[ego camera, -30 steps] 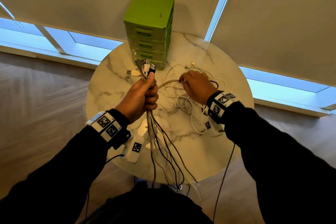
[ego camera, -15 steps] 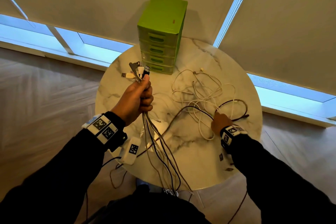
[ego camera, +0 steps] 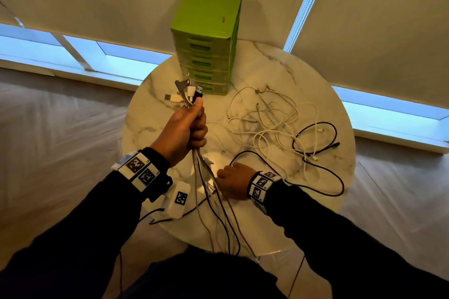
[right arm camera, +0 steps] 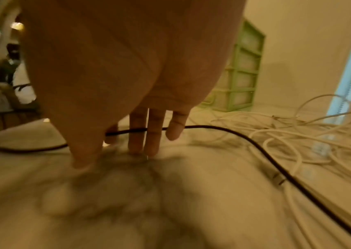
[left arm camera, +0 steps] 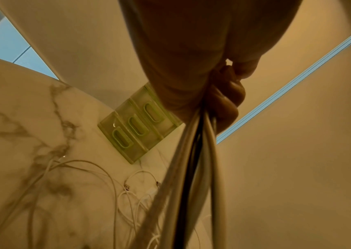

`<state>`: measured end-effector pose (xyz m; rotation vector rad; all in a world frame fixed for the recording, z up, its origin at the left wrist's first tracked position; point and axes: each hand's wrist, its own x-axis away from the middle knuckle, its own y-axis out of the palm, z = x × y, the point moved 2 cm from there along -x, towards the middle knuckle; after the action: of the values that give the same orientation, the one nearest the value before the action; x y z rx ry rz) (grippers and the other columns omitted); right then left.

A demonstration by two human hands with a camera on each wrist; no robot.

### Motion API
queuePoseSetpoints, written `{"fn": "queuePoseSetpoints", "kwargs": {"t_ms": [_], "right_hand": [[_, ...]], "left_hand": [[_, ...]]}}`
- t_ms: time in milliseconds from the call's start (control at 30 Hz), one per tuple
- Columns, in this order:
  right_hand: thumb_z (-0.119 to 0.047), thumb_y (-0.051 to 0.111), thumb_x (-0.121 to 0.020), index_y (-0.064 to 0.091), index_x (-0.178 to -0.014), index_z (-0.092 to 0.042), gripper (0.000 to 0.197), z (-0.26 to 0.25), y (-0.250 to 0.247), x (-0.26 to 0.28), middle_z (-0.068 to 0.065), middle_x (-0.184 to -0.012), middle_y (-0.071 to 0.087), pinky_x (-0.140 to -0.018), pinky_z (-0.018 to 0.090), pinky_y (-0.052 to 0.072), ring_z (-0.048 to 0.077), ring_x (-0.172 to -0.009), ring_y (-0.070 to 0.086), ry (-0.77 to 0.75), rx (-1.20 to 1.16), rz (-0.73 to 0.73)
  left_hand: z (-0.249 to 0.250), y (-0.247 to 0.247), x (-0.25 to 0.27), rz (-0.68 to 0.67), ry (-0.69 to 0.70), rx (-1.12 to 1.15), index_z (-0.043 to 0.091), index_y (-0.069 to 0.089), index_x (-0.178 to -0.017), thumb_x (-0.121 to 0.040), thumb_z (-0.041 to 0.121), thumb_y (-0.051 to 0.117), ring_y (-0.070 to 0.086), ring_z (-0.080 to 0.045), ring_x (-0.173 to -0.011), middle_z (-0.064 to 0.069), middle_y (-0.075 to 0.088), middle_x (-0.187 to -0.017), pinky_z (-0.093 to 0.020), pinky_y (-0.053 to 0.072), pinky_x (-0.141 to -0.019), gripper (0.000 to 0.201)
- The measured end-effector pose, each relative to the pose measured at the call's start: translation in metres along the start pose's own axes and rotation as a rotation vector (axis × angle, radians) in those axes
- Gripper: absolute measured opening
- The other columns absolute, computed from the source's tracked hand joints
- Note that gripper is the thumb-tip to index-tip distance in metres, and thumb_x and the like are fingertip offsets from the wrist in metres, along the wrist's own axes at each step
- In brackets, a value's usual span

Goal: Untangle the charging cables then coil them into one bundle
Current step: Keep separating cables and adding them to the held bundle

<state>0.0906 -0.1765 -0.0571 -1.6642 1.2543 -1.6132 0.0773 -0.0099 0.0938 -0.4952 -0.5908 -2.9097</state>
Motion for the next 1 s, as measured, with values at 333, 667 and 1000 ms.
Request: {"fn": "queuePoseSetpoints", "kwargs": {"t_ms": [333,667,1000], "right_hand": [[-0.042,0.033,-0.106,0.056,-0.114,-0.018,0.034,0.116,-0.074,0.049,0.016,-0.105,0.068,-0.071,0.040,0.045,0.038,-0.092,0.063,0.744,-0.496,0.760],[-0.024,0.042,-0.100,0.035,-0.146,-0.019,0.047,0.137,-0.022,0.094,0.022,-0.150,0.035,-0.097,0.049,0.047,0.045,-0.121,0.053,1.299,-0.655,0.298],[-0.041,0.047,-0.099,0.032,-0.151,-0.024,0.057,0.040,-0.041,-0.017,0.005,-0.163,0.022,-0.115,0.048,0.030,0.030,-0.143,0.033,0.419,-0.363,0.216]], "left_hand": [[-0.002,-0.025,0.002,0.087,0.007,0.039,0.026,0.030,-0.072,-0.105,0.043,0.039,0.011,-0.011,-0.053,0.004,0.017,-0.064,-0.028,0.009,-0.050,0.038],[-0.004,-0.029,0.001,0.063,0.026,0.020,0.025,0.028,-0.073,-0.105,0.042,0.041,0.011,-0.011,-0.052,0.002,0.015,-0.066,-0.028,0.010,-0.049,0.038],[-0.006,-0.039,0.003,0.076,0.007,0.004,0.026,0.033,-0.071,-0.101,0.044,0.046,0.010,-0.014,-0.055,-0.001,0.013,-0.069,-0.030,0.010,-0.051,0.038]]}}
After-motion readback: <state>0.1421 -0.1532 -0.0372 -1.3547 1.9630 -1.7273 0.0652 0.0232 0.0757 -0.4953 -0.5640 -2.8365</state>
